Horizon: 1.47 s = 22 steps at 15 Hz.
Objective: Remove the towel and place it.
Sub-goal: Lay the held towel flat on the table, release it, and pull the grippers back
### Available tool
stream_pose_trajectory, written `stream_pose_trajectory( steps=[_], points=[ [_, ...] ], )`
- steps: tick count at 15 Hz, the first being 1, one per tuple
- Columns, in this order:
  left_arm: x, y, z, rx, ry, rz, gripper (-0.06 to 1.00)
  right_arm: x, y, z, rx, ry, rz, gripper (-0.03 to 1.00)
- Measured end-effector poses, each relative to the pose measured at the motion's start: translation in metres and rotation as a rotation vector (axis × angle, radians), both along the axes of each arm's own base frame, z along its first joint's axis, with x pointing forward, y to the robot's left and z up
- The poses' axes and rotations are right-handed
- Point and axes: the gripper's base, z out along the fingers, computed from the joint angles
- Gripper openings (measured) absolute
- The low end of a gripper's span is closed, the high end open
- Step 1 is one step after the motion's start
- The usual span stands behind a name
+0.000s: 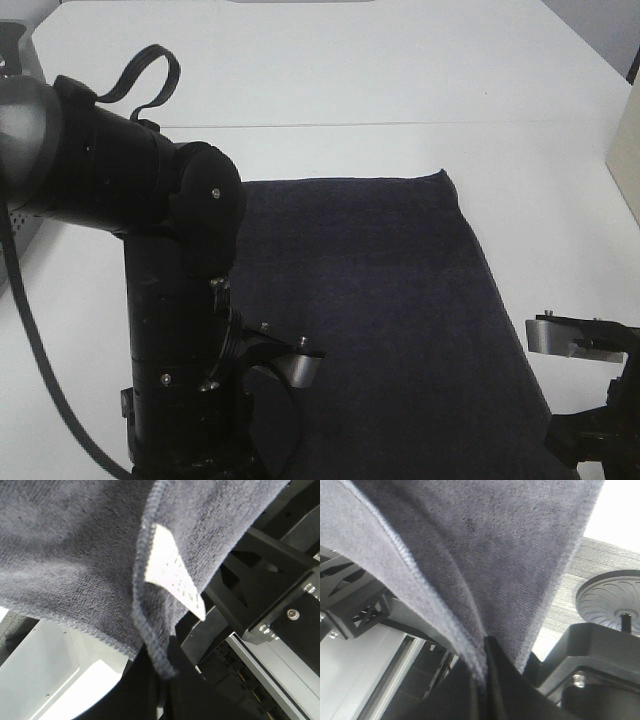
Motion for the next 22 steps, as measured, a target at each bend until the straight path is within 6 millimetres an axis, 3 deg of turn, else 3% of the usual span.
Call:
stream_pose_trajectory(
  steps=[3, 5, 7, 8, 9, 10, 12, 16, 18, 20, 22],
  points=[
    [-0.001, -0.002, 0.001, -0.011, 0.012, 0.015, 0.06, 0.0, 0.004, 0.001, 0.043, 0.0, -0.017, 0.01],
    [-0.001, -0.003, 0.001, -0.018, 0.019, 0.026, 0.21, 0.001, 0.007, 0.002, 0.076, -0.001, -0.024, 0.06],
    [-0.002, -0.004, 0.002, -0.026, 0.028, 0.04, 0.45, 0.0, 0.007, 0.002, 0.081, 0.002, -0.029, 0.25],
    [-0.002, -0.005, 0.004, -0.036, 0.032, 0.048, 0.59, 0.0, 0.008, 0.002, 0.082, 0.003, -0.029, 0.41],
    [-0.002, -0.006, 0.007, -0.049, 0.031, 0.056, 0.69, 0.0, 0.008, 0.002, 0.082, 0.005, -0.029, 0.56],
    [-0.002, -0.007, 0.011, -0.059, 0.022, 0.056, 0.73, 0.0, 0.008, 0.002, 0.082, 0.009, -0.028, 0.64],
    [0.002, -0.011, 0.019, -0.087, -0.003, 0.054, 0.75, -0.001, 0.008, 0.003, 0.084, 0.021, -0.026, 0.71],
    [0.012, -0.019, 0.041, -0.152, -0.074, 0.045, 0.76, -0.002, 0.007, 0.004, 0.091, 0.03, -0.006, 0.73],
    [0.021, -0.023, 0.054, -0.167, -0.149, 0.007, 0.76, 0.009, 0.007, 0.01, 0.083, -0.023, 0.023, 0.73],
    [0.041, -0.021, 0.068, -0.161, -0.257, -0.017, 0.76, 0.041, 0.01, 0.042, 0.06, -0.208, 0.033, 0.73],
    [0.07, -0.006, 0.08, -0.176, -0.31, 0.067, 0.76, 0.067, 0.011, 0.075, 0.051, -0.39, 0.041, 0.73]
  ],
)
